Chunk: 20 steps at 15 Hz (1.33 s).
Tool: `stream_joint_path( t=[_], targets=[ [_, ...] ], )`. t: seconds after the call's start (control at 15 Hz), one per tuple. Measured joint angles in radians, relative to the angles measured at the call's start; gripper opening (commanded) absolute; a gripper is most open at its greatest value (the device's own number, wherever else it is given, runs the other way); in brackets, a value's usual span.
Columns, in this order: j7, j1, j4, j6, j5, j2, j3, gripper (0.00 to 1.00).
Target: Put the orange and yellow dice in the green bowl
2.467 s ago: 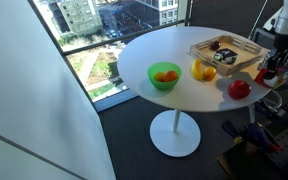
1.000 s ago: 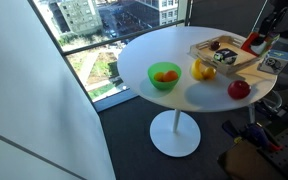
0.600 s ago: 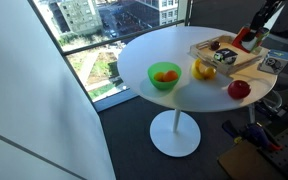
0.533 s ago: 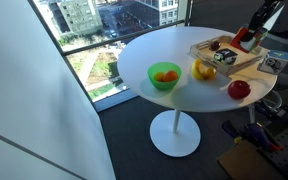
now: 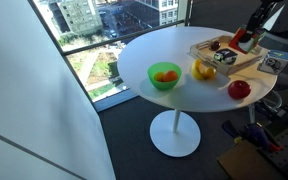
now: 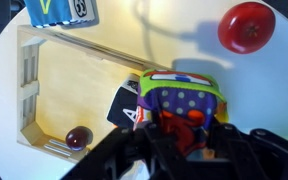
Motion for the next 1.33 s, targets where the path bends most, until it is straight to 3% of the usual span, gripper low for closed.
stream_joint_path(
  t=[0.27, 0.33, 1.33],
  targets=[
    [0.0, 0.0, 0.0, 0.0, 0.0, 0.0, 0.0, 0.42],
    [0.0, 0.0, 0.0, 0.0, 0.0, 0.0, 0.0, 0.17],
    [0.005, 0.013, 0.074, 0.001, -0.001, 0.069, 0.087, 0.17]
  ],
)
